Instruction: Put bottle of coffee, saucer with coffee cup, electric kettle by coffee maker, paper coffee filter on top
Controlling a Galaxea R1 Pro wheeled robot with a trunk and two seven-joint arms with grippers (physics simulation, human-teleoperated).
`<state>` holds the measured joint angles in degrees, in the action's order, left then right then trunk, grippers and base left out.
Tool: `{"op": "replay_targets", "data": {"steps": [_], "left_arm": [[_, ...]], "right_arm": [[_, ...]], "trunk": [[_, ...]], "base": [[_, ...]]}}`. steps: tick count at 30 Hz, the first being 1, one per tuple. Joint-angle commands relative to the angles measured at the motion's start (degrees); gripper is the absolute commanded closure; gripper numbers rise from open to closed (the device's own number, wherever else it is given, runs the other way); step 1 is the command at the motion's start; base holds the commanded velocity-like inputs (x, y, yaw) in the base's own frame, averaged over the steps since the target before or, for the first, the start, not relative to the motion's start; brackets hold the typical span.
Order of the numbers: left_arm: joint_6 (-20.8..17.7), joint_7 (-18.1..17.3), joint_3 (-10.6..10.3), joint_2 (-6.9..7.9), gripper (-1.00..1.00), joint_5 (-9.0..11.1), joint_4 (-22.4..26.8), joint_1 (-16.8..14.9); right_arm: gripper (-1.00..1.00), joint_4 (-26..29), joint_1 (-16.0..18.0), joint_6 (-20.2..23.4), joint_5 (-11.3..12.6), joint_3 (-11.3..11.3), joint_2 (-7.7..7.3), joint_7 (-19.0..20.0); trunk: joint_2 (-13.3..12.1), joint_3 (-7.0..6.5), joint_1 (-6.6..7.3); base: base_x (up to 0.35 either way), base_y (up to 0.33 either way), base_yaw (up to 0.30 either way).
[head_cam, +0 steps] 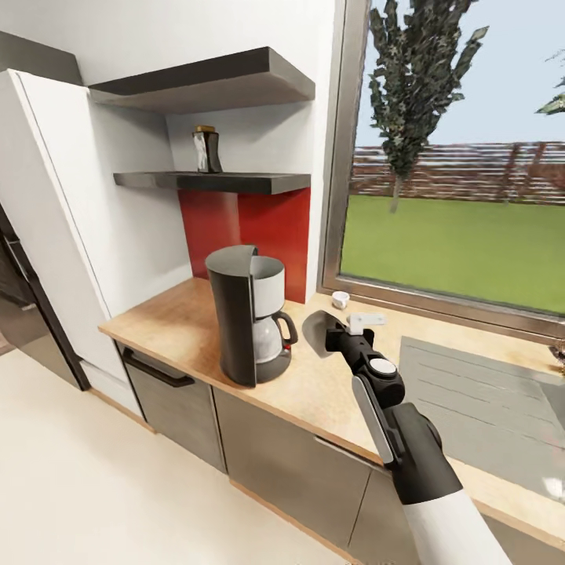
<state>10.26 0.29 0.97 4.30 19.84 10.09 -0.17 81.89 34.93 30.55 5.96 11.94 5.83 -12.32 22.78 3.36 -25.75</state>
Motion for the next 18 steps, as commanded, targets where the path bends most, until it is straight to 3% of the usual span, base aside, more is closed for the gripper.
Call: {"op": "replay_targets", "data": {"steps": [1,12,15,18], "left_arm": [[0.12,0.00,0.08,0.00,-1.00,0.02,0.02,-0.03],[-0.02,-0.31,-0.02,0.48,-1.00,-0.30,-0.05,0.00],[-0.07,-0.37,-0.08,0.55,-1.00,-3.52,-0.29,0.00],[-0.13,-0.24,-0.14,0.47,-1.00,-6.78,-0.53,0.00]], "right_arm": [[1.00,0.04,0.06,0.13,0.81,0.10,0.00,-0.60],[1.00,-2.63,0.22,0.84,0.66,-0.68,-0.13,-0.61],[1.00,-2.84,3.80,8.40,0.84,-0.69,0.09,-0.67],[1.00,-3.20,7.83,12.18,1.53,-0.69,0.54,-0.68]], "trunk": [[0.14,0.13,-0.03],[0.14,0.13,-0.03],[0.14,0.13,-0.03],[0.14,0.13,-0.03]], "base": [[0.001,0.038,-0.260],[0.000,0.005,-0.042],[0.000,0.000,0.000],[0.000,0.000,0.000]]}}
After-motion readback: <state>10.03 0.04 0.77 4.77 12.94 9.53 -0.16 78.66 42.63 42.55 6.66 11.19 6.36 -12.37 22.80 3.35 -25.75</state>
